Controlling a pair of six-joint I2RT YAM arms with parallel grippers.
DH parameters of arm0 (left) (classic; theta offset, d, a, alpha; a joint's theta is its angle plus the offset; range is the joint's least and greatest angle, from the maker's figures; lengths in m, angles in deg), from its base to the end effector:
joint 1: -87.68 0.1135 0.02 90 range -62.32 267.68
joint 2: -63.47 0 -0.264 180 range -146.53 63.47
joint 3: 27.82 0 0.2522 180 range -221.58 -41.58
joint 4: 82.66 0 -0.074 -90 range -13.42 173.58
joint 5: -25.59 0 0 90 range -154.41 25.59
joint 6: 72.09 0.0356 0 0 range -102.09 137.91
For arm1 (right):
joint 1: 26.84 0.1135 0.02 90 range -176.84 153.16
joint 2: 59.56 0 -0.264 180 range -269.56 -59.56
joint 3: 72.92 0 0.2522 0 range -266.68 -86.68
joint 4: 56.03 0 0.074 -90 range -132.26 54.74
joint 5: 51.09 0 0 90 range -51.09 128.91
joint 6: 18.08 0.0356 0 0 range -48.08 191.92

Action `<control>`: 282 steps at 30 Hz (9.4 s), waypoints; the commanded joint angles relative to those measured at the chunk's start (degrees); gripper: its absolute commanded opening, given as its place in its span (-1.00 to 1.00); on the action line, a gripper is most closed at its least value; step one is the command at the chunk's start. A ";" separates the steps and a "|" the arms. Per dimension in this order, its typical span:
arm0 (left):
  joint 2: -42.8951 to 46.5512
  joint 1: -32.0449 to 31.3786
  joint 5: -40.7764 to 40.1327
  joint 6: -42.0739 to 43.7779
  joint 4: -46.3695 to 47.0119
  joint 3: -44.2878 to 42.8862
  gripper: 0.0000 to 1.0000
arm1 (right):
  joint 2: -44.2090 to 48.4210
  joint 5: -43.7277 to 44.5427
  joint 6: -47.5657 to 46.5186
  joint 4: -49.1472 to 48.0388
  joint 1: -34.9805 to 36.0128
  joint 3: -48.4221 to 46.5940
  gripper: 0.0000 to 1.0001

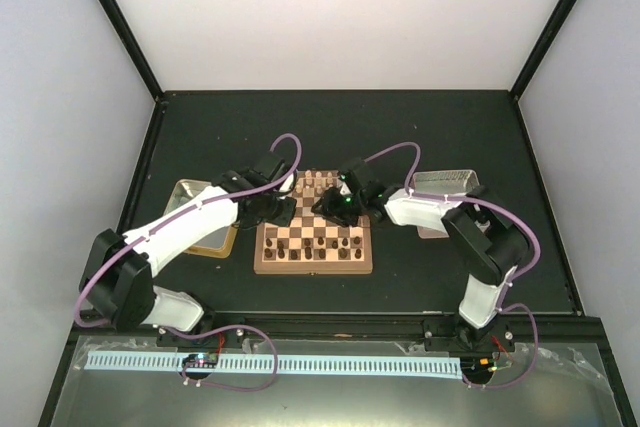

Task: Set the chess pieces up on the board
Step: Pick up the chess piece from the chessboard, then place the chess piece on the chessboard, then pick up the chess piece from the chessboard, then place the chess piece on the chessboard, then pick up the chess piece from the chessboard.

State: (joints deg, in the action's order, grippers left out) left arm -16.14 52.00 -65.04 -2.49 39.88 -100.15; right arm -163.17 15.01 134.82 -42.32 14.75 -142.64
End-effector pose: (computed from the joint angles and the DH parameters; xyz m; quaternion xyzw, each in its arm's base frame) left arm 0.2190 -0.1568 0.2421 0.1285 0.9673 -0.0981 0.1955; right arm 0.2622 0.2520 0.1508 0.0951 0.9102 0.3979 0.0640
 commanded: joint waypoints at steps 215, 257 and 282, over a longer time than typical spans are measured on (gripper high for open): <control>31.62 9.14 -2.14 -1.75 10.14 10.61 0.39 | 18.80 56.35 -33.83 8.49 32.96 13.06 -0.97; 31.40 9.46 -2.15 -2.03 9.95 10.39 0.41 | 26.66 58.95 -29.09 13.15 31.03 11.13 -0.36; 61.81 9.60 -8.08 5.41 7.14 10.20 0.98 | 67.81 66.03 -27.54 44.00 11.11 4.38 0.98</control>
State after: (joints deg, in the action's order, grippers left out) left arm 41.91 61.11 -69.06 1.72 48.60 -88.96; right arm -99.50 74.68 107.89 -4.57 26.13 -136.13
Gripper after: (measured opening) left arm 0.989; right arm 0.976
